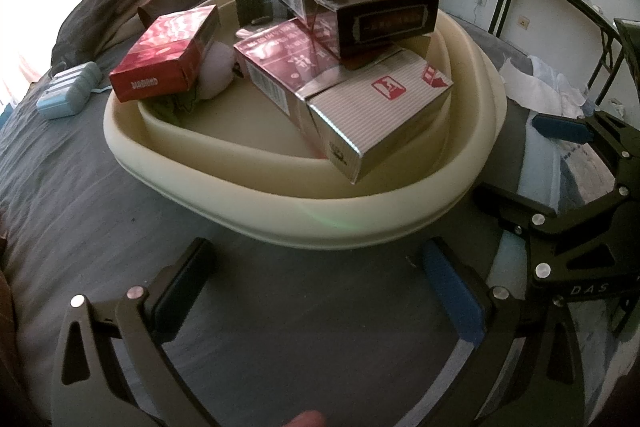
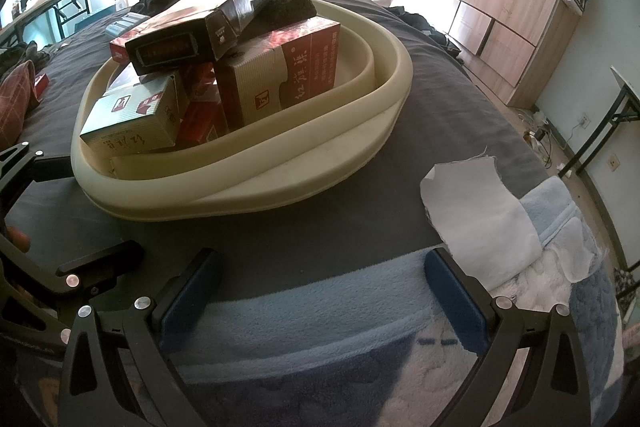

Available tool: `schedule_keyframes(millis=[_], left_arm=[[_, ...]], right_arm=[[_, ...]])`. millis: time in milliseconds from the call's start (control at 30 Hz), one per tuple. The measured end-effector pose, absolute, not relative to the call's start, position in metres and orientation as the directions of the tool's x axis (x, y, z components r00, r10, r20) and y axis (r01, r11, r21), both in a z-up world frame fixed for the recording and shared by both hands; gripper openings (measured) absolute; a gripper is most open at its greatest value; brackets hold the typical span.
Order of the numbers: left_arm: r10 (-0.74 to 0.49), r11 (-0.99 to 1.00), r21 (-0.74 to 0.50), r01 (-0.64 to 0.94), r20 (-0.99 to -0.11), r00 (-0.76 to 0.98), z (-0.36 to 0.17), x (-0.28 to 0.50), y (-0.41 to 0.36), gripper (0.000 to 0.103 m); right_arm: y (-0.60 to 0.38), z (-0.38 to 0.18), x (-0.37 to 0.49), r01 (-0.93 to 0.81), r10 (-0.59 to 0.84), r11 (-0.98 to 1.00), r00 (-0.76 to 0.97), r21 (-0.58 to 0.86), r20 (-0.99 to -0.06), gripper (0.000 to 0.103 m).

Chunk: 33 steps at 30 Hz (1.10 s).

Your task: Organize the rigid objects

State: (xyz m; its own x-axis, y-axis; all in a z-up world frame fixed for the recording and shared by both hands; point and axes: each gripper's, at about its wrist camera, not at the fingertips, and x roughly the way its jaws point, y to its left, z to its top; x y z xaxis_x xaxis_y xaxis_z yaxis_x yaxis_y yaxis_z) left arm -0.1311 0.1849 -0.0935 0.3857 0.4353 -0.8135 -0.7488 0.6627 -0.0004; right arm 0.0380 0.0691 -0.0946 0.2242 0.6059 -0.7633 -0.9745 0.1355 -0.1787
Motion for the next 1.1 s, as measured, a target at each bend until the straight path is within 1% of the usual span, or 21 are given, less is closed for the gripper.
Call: schedule_keyframes(millis=[1100], left_arm=[[0.437,0.663,0.003,-0.749,-0.813,0.384,-0.0932,-0.1316,0.1836,0.103]], right_arm=[[0.0689,-0.0945,0.0384,-0.975,0.606,0.135,0.224,-0.178,-0.763,0.103]])
